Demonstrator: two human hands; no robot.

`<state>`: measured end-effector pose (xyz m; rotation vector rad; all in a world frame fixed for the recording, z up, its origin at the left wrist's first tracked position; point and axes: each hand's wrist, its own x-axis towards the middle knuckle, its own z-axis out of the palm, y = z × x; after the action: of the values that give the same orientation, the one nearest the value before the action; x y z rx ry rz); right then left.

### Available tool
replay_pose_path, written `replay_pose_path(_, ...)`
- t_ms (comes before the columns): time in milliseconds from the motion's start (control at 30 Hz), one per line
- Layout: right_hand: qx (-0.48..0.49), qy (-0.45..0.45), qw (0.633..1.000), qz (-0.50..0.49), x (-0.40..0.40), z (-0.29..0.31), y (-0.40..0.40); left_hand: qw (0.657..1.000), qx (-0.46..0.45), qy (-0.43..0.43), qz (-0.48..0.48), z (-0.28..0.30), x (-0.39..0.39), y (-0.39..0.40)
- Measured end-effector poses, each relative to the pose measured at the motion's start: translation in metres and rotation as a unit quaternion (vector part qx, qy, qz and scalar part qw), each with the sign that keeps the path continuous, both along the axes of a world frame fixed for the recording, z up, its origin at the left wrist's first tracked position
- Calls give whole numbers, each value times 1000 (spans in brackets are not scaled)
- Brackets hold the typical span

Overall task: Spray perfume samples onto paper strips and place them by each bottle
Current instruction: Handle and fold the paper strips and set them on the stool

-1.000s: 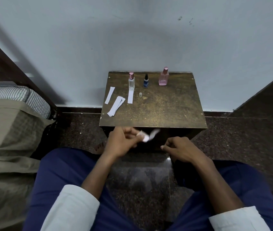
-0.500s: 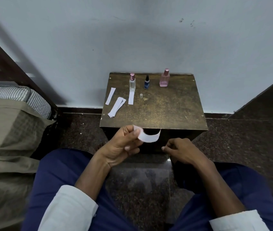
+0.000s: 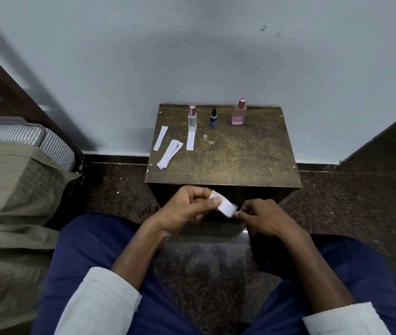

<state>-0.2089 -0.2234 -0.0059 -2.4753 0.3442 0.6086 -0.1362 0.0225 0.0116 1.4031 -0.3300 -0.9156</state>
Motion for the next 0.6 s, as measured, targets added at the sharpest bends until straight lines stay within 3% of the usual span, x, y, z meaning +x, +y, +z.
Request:
replay_pose_path(33,4,-2,1000,-2,0,-1,-1,991,-112,76,-5,11,-2,-2)
replay_pose_path(67,8,-2,1000,-2,0,-2,-1,979,-165,118,-2,16,-4,-4)
replay_pose_path(100,11,-1,1000,-1,0,-3,-1,981,-161,107,-2,16,-3,-5)
replay_pose_path(133,11,1,1000,0,0,-3,-2,998,-59,28,14,7,2,-3)
replay_pose_path(167,9,-1,1000,0,0,-4,-2,984,133,-116,28,-1,5,-1)
replay_pose_path(200,5,-2,1000,0,0,-5,-2,922,308,-234,7,-11,6,3)
replay_pose_path(233,0,-4,1000,2,0,-6,-2,871,399,-287,-1,-17,6,5)
replay_pose_path(267,-4,-4,1000,6,0,-6,-2,876,395,-276,7,-20,4,6)
replay_pose_path(333,-6,-15,1000,5,0,-8,-1,942,280,-181,31,-19,3,3)
replay_pose_path(367,-4,-29,1000,0,1,-10,-1,954,247,-167,38,-16,3,1)
replay_pose_path(500,87,-105,988,-73,6,-4,3,955,231,-184,31,-12,3,-4)
replay_pose_path(600,235,-73,961,-123,8,9,12,965,201,-169,27,-9,2,-5)
